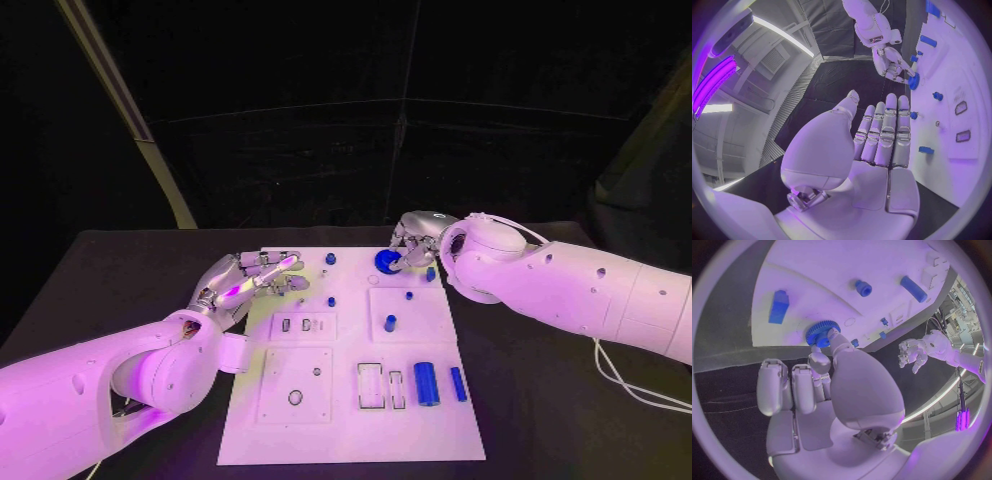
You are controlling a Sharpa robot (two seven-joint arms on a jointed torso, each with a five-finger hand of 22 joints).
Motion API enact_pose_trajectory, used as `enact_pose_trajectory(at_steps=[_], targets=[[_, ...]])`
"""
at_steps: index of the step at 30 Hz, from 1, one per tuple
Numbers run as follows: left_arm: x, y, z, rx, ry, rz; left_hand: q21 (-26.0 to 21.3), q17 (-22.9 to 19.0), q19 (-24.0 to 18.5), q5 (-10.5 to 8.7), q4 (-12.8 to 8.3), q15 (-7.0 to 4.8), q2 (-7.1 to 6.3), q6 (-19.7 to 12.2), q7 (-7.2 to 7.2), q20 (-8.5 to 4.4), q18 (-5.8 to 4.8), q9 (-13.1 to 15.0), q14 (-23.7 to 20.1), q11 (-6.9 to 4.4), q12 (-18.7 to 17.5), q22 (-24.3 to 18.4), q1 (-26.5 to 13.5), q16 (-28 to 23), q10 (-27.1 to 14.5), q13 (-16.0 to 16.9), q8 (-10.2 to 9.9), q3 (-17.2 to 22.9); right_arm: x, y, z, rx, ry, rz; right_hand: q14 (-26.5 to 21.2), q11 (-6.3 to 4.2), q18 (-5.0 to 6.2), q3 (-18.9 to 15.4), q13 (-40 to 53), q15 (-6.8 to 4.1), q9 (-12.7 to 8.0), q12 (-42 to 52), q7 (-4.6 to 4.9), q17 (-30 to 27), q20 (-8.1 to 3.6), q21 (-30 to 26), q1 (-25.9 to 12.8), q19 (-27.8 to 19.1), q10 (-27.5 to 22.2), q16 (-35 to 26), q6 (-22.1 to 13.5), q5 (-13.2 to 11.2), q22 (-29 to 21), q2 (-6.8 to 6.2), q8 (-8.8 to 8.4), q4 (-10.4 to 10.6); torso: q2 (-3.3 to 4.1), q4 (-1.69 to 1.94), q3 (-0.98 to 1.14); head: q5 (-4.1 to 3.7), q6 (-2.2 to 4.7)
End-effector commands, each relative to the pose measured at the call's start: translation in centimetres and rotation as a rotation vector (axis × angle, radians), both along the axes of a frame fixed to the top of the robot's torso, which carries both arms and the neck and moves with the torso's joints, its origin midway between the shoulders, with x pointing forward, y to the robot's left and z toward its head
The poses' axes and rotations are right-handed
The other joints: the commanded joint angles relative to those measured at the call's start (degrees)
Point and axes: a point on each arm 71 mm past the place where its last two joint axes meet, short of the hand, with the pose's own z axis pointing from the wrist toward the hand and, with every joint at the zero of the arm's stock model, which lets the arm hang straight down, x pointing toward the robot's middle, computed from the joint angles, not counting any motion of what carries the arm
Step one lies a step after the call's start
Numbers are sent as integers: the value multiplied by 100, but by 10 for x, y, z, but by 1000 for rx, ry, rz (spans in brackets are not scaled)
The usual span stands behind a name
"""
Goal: Assemble the parts on the task board
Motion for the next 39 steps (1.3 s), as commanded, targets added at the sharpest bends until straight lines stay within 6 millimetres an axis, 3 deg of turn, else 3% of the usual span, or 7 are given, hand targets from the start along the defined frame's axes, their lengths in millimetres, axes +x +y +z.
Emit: enact_pose_trajectory(at_steps=[1,12,17,22,27,39], targets=[[0,-1,1,-8,-2,-14,-29,4,56,32,-50,31,72,20,31,0,34,-5,20,48,-23,-7,1,-34,-4,-7,-21,-2,-1,4,5,11,-45,14,341,-3,-91,76,12,-36,7,11,-30,67,-26,27,52,32,28,38,82,37,86,66,-26,-8,1,-1,1,-2,-1],[0,-1,1,-8,0,-15,-34,4,58,32,-60,34,75,15,39,1,34,-6,21,54,-35,-12,-4,-42,-10,-8,-31,-1,-8,12,11,57,-102,37,345,32,-102,328,30,-9,-27,-22,14,102,-10,47,-135,61,20,44,31,167,137,-116,-174,49,-3,-5,5,6,3],[-1,-2,1,-9,0,-18,-34,4,58,32,-60,34,75,15,39,1,34,-6,21,54,-35,-12,-4,-42,-10,-8,-31,-1,-18,24,19,98,-155,76,350,36,-112,456,70,-4,-22,-3,17,129,-2,67,-179,93,39,54,37,269,187,-175,-213,58,1,11,-2,-37,18],[-1,-2,1,-9,0,-18,-34,4,58,32,-60,34,75,15,39,1,34,-6,21,54,-35,-12,-4,-42,-10,-8,-31,-1,-26,39,23,121,-184,117,350,35,-114,499,75,-4,-20,-4,17,131,-1,73,-190,102,41,54,46,297,201,-194,-221,57,-1,28,-3,2,9],[-1,-1,1,-9,0,-16,-34,4,58,32,-60,34,75,15,39,1,34,-6,21,54,-35,-12,-4,-42,-10,-8,-31,-1,-27,52,23,127,-180,142,348,36,-117,540,69,-3,-19,-16,18,120,-1,78,-210,111,38,47,53,310,214,-208,-230,64,3,19,-8,27,16],[-2,-1,2,-9,-1,-16,-34,4,58,32,-60,34,75,15,39,1,34,-6,21,54,-35,-12,-4,-42,-10,-8,-31,-1,-25,82,7,86,-112,187,339,39,-116,609,-12,-2,-20,-106,21,83,1,76,-236,107,-13,26,52,315,209,-216,-250,73,6,17,-1,105,-29]])
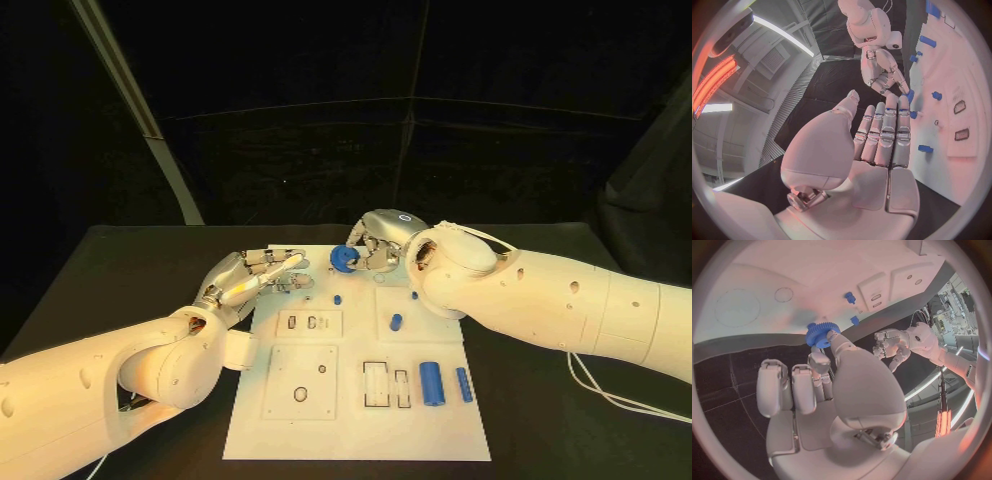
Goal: Assemble the parts on the task board
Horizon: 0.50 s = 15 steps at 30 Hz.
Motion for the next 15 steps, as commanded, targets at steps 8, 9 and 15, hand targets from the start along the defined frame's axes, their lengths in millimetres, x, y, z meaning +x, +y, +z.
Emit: enact_pose_trajectory(at_steps=[8,9,15], targets=[[-1,-3,2,-9,-5,-15,-41,5,60,32,-43,38,79,10,46,3,33,-9,22,39,-50,-12,-11,-30,5,-8,-45,-1,3,15,-12,-44,39,18,336,21,-116,64,-1,-2,21,-37,4,75,2,36,-65,24,-32,0,56,28,209,-36,7,2,22,13,12,13,0],[-1,-3,2,-10,-5,-15,-41,5,60,32,-43,38,79,10,46,3,33,-9,22,39,-50,-12,-11,-30,5,-8,-45,-1,4,16,-13,-45,40,16,336,21,-116,64,-1,-2,20,-37,4,75,2,36,-65,24,-33,0,56,28,209,-36,7,2,23,15,11,13,-1],[-1,-3,2,-10,-6,-15,-41,5,60,32,-43,38,79,10,46,3,33,-9,22,39,-50,-12,-11,-30,5,-8,-45,-1,6,21,-15,-45,36,9,336,22,-117,74,-2,-1,20,-40,5,75,2,37,-70,27,-34,-1,53,30,213,-40,2,2,21,4,12,42,0]])
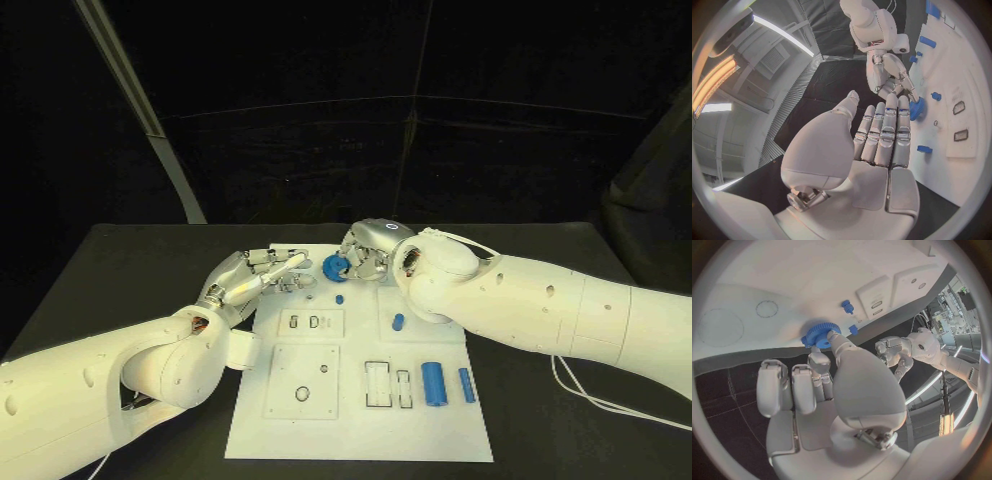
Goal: Assemble the parts on the task board
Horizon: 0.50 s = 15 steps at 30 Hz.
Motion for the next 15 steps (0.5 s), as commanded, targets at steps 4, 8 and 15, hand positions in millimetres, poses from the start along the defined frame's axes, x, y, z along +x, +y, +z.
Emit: enact_pose_trajectory(at_steps=[4,8,15], targets=[[-1,-2,2,-8,-6,-12,-19,5,39,32,-43,17,50,10,46,-18,33,-10,1,39,-9,-5,18,-30,5,-8,-7,-1,2,6,0,-13,-8,-3,335,23,-117,49,-6,-1,19,-43,0,76,3,37,-39,27,-36,-1,19,22,213,-8,10,1,-2,-9,1,15,-2],[-1,-2,2,-8,-5,-13,-19,5,39,32,-43,17,50,10,46,-18,33,-10,1,39,-9,-5,18,-30,5,-8,-7,-1,2,9,-1,-18,-5,3,334,27,-118,64,-19,2,18,-60,5,74,5,38,-57,29,-47,-4,10,15,217,-32,-3,1,1,-2,1,17,-8],[0,-2,2,-7,-4,-12,-19,5,39,32,-43,17,50,10,46,-18,33,-10,1,39,-9,-5,18,-30,5,-8,-7,-1,3,11,-2,-26,3,0,328,70,-115,60,-127,39,14,-195,48,54,34,30,-256,18,-125,-25,-111,-315,204,-210,-112,42,-3,-14,1,27,-16]])
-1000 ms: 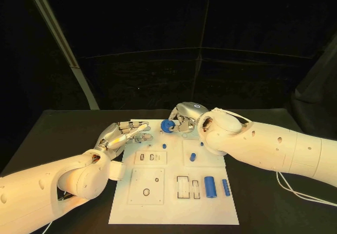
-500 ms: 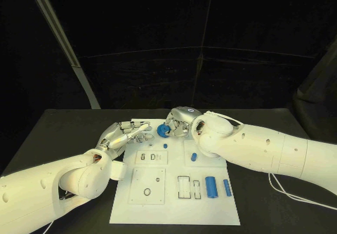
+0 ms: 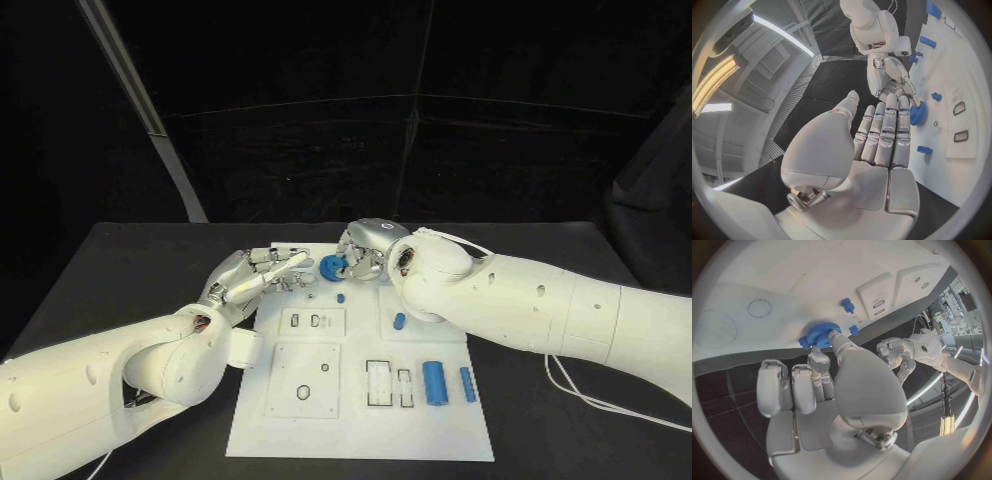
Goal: Assemble the parts on the task board
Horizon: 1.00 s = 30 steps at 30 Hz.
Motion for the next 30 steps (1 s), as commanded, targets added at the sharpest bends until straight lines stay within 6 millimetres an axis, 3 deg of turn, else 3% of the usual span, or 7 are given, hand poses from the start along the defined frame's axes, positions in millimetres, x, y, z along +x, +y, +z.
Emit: enact_pose_trajectory(at_steps=[1,7,13,17,21,26,30], targets=[[0,-1,1,-7,-4,-12,-19,5,39,32,-43,17,50,10,46,-17,33,-5,1,39,-9,-6,18,-30,4,-8,-7,-2,0,1,0,-18,4,0,327,23,-115,-50,-70,45,-37,-81,25,49,39,28,-131,15,-88,-29,-118,-140,200,-82,-74,42,-4,-6,-1,-2,-1],[-1,-1,2,-7,-4,-12,-19,5,39,32,-43,17,50,10,46,-17,33,-5,1,39,-9,-6,18,-30,4,-8,-7,-2,1,1,-1,-21,7,-11,323,84,-110,-190,-250,95,-40,-282,84,38,84,17,-311,-1,-237,-44,-408,-366,181,-158,-228,130,-1,0,2,-7,-5],[0,-1,1,-6,-4,-11,-19,5,39,32,-43,17,50,10,46,-17,33,-5,1,39,-9,-6,18,-30,4,-8,-7,-2,1,1,0,-21,8,-9,321,121,-108,-419,-283,130,-23,-319,117,32,122,12,-546,-7,-278,-54,-486,-328,174,-211,-258,312,-5,-4,0,-5,-8],[0,-1,1,-6,-4,-10,-23,5,41,32,-55,18,54,11,45,-16,33,-4,4,40,-17,-11,15,-38,5,-8,-14,0,0,0,0,-17,9,-6,325,135,-110,-715,-227,143,-11,-258,124,53,139,17,-778,1,-257,-51,-482,-79,188,-165,-243,551,-2,-9,1,-7,-11],[-1,-1,1,-6,-3,-10,-23,5,41,32,-55,18,54,11,45,-16,33,-4,4,40,-17,-11,15,-38,5,-8,-14,0,-1,-1,0,-7,6,-5,327,130,-112,-869,-179,141,-7,-211,120,61,140,22,-814,9,-238,-50,-460,182,202,-90,-226,636,-4,-6,1,-6,-12],[-1,1,2,-6,-4,-9,-23,5,41,32,-55,18,54,11,45,-16,33,-4,4,40,-17,-11,15,-38,5,-8,-14,0,-4,-13,7,75,-40,-10,334,107,-117,-973,37,124,0,6,96,89,126,34,-695,28,-101,-38,-394,502,230,0,-189,629,-12,-12,3,-11,-3],[-1,2,2,-5,-5,-6,-24,6,42,32,-59,18,54,10,45,-16,33,-4,5,40,-19,-12,15,-40,5,-8,-17,0,-10,-37,12,193,-26,27,330,87,-113,-948,155,106,-3,116,80,72,112,29,-378,18,-41,-51,-372,576,215,41,-180,447,-29,-31,3,-10,8]])
